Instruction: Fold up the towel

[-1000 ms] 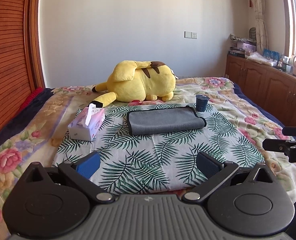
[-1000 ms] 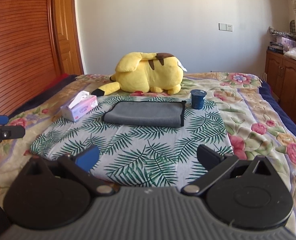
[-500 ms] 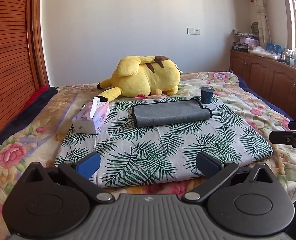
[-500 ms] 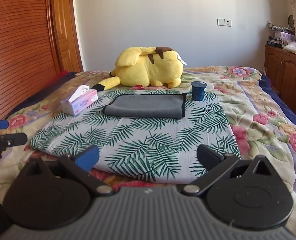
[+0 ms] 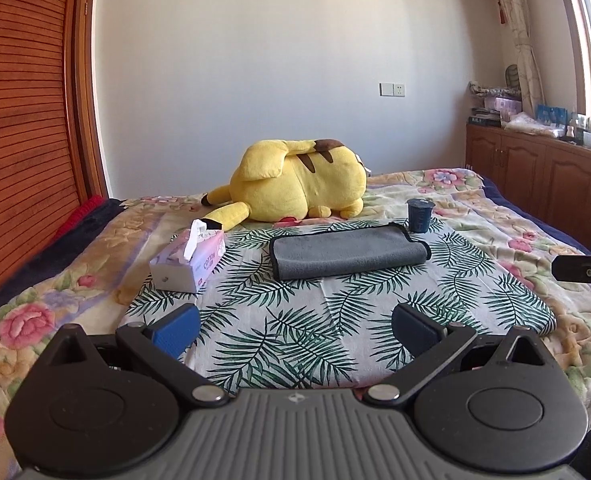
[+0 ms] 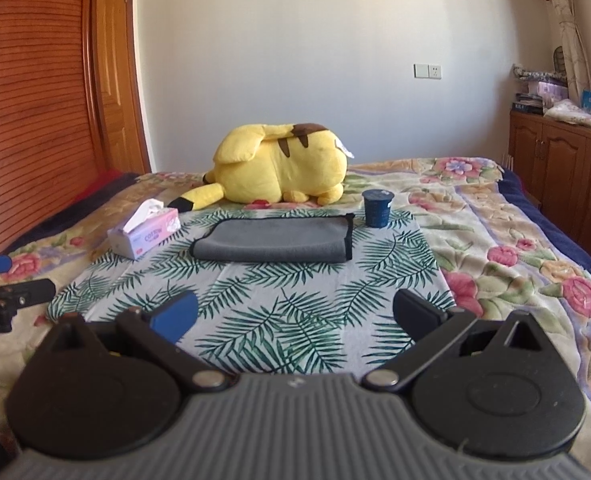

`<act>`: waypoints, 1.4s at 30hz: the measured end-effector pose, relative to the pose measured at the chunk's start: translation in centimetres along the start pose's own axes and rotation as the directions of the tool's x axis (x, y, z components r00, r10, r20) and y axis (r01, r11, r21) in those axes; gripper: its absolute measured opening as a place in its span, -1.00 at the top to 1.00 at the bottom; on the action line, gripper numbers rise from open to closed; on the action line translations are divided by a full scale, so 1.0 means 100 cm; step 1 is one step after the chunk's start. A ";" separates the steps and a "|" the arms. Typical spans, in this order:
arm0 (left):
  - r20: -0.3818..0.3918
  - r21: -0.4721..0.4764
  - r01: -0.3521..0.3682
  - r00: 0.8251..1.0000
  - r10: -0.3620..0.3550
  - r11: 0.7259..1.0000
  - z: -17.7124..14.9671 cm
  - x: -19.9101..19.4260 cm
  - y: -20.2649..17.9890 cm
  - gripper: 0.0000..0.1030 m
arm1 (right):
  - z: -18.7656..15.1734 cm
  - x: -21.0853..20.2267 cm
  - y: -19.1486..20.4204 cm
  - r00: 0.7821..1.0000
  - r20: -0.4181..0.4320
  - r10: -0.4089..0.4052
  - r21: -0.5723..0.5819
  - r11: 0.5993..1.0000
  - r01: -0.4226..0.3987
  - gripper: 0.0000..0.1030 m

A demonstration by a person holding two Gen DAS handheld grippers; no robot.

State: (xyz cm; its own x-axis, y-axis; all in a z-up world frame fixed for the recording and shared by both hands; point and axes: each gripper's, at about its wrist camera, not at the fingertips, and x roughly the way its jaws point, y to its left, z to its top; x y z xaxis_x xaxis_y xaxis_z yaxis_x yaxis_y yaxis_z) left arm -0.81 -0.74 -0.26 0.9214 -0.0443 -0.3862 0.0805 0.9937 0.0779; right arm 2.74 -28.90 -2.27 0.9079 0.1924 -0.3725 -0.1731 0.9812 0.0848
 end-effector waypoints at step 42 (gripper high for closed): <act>0.064 -0.035 -0.034 0.997 0.036 0.999 0.003 -0.009 0.010 -0.63 | -0.001 -0.009 -0.005 0.995 0.090 -0.052 0.001 0.999 0.052 -1.00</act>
State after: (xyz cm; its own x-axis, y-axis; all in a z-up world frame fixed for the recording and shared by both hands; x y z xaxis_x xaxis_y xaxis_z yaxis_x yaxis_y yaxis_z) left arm -1.47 0.30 0.49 0.9460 -0.0150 -0.3238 0.0358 0.9976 0.0584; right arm 1.96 -29.55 -2.11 0.9464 0.1396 -0.2913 -0.1256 0.9899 0.0663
